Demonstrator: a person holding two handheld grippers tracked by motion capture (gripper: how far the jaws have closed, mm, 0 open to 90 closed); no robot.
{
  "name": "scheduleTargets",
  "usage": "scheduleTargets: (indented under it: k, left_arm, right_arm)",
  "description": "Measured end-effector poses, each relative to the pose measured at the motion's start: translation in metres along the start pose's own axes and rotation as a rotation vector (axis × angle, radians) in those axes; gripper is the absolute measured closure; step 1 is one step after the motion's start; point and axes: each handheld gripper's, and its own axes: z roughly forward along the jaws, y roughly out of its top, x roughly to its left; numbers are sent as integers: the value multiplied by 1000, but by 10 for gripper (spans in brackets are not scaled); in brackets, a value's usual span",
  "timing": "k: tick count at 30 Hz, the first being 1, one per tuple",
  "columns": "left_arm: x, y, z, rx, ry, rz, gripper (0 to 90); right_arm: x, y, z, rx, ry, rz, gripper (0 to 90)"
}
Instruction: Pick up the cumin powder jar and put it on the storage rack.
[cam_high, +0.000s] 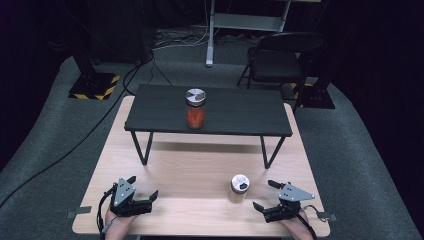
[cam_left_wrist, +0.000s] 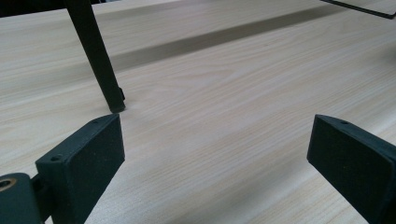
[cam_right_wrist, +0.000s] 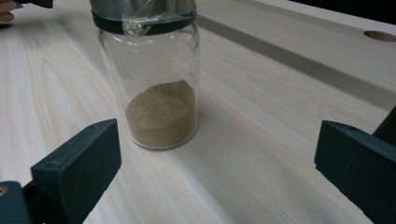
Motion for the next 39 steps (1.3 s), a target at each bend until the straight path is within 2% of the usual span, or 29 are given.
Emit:
scheduleTargets:
  k: [17, 27, 33, 39]
  left_arm:
    - [0, 0, 0, -1, 0, -1, 39]
    - [0, 0, 0, -1, 1, -2, 39]
    - [0, 0, 0, 0, 0, -1, 39]
    - [0, 0, 0, -1, 0, -1, 39]
  right_arm:
    - [9, 8, 18, 5, 49, -14, 0]
    - [17, 15, 30, 11, 54, -26, 1]
    - [19, 18, 37, 16, 57, -20, 28]
    - [23, 25, 47, 32, 60, -36, 58]
